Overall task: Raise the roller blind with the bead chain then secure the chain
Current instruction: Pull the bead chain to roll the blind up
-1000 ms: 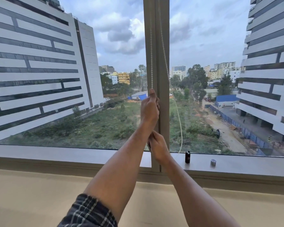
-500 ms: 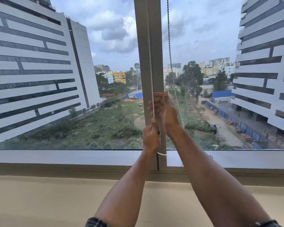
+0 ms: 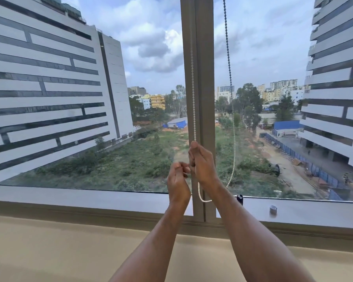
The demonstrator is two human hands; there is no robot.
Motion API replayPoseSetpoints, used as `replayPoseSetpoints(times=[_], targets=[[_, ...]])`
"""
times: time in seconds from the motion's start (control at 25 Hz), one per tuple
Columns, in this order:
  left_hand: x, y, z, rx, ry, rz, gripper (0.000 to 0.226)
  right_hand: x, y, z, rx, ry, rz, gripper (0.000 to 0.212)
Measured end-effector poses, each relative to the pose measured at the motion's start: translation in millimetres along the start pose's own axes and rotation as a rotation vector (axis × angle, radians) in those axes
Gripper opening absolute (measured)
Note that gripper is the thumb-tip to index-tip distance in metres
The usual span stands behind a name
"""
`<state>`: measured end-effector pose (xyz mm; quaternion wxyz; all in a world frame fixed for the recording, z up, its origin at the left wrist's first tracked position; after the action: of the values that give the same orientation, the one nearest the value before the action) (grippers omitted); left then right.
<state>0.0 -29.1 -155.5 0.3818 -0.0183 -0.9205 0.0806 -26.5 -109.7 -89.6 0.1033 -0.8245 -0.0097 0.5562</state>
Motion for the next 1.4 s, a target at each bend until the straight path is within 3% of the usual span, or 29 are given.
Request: replayPoseSetpoints(times=[0.12,0.28,0.4,0.48,0.72,0.96,1.16,1.24,1.4], targets=[[38,-16,-38,0.051,0.001,0.029,0.046,46,5,9,-0.028,-0.057,0.053,0.033],[80,-50,-72,-0.175,0.028,0.158,0.066,72,15,14,-0.014,-0.125,0.150,0.038],[84,-64,-68,-0.176,-0.006,0.139,0.066,75,30,15,-0.044,-0.123,0.157,0.034],[79,-66,-64,-0.158,-0.056,0.118,0.069,72,46,16,-0.038,-0.091,0.168,0.041],[42,-57,-30,-0.152,-0.029,0.137,0.072,2,51,-1,0.197,0.066,-0.050,0.039],[30,-41,7,-0.162,0.101,0.198,0.063,-57,0,-21,-0.086,-0.014,-0.093,0.047],[18,-19,13,-0.203,0.127,0.130,0.066,-47,-17,-7,-0.089,0.026,-0.142,0.048],[4,-4,10,-0.156,0.102,-0.010,0.062,-43,-19,-5,-0.063,0.043,-0.120,0.048],[27,1,-29,0.030,0.072,0.008,0.053,-21,-14,13,-0.009,0.031,-0.056,0.041]])
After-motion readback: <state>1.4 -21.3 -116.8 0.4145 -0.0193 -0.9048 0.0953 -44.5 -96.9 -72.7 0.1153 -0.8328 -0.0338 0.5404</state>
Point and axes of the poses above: each hand's wrist, its own z-axis away from the middle knuckle, its own y-axis out of the back of the hand, x = y × z, the point moved 1 cm from there along -z, towards the middle knuckle, and after that the axes turned 14 degrees about -y, right-handed, at the moved point
